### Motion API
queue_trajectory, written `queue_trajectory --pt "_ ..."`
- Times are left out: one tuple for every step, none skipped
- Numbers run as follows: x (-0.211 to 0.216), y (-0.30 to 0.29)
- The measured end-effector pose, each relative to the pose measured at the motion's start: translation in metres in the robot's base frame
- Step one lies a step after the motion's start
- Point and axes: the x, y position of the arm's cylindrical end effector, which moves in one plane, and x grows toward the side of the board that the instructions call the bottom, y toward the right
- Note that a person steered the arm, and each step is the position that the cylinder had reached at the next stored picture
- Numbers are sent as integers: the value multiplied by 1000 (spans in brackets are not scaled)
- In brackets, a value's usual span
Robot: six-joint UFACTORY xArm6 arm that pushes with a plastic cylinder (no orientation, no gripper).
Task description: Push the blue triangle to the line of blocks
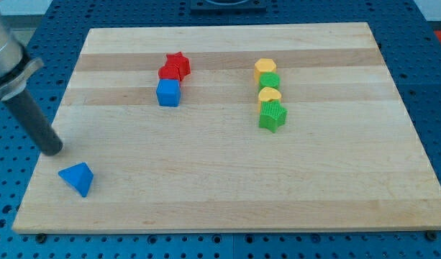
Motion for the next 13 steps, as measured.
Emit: queue_trajectory --pt "39 -3" --pt "71 -2" --pt "78 10" --pt "78 22" --pt "75 34" --pt "71 38" --pt "64 39" --pt "62 49" --pt "60 64" --pt "50 68" --pt "38 68" --pt "28 68" --pt "15 68"
